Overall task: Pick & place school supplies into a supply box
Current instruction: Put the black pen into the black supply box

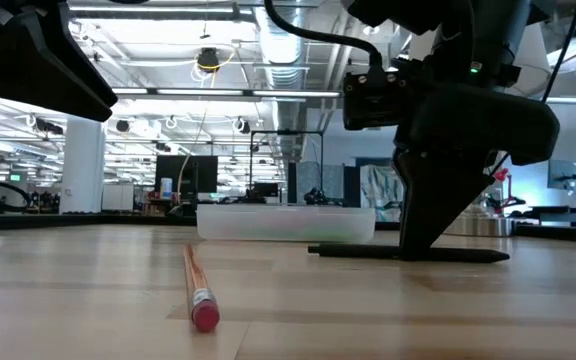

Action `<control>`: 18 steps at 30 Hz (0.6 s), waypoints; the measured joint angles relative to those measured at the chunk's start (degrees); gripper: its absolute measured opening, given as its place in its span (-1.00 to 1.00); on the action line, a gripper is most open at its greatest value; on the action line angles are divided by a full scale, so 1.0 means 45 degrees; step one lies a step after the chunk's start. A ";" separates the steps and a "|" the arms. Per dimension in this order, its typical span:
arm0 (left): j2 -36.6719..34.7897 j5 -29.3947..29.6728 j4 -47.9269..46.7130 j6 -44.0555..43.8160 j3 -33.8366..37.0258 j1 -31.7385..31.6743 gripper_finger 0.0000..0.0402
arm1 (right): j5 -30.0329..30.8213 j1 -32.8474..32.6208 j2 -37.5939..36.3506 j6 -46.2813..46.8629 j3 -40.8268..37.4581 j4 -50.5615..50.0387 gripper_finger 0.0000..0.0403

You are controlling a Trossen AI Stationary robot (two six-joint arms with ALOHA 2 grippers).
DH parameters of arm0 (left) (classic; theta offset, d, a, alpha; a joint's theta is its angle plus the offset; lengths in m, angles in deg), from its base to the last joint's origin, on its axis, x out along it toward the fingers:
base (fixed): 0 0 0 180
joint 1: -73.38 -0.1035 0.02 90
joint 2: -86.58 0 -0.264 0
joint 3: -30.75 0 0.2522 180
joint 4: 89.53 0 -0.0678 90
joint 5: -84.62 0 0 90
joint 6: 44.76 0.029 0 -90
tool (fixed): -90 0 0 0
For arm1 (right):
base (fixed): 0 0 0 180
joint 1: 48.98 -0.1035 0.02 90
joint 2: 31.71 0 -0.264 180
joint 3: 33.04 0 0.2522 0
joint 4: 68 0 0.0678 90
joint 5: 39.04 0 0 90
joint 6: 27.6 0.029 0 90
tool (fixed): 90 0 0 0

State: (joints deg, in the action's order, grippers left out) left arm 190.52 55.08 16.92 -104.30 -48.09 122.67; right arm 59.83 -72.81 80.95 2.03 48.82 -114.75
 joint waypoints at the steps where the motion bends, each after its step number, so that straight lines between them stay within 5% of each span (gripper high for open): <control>1: 0.0000 0.0000 0.0002 -0.0002 0.0000 0.0035 -0.28 | 0.0000 -0.0005 0.0000 -0.0036 0.0000 0.0000 -0.90; 18: 0.0000 0.0005 -0.0667 -0.0729 0.0000 0.0116 -0.28 | 0.0532 -0.0032 -0.0783 -0.1043 -0.0078 -0.0866 -0.96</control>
State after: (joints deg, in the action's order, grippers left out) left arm 190.52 55.11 13.92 -107.58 -48.09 123.19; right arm 62.22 -72.96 77.42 -2.66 48.47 -118.65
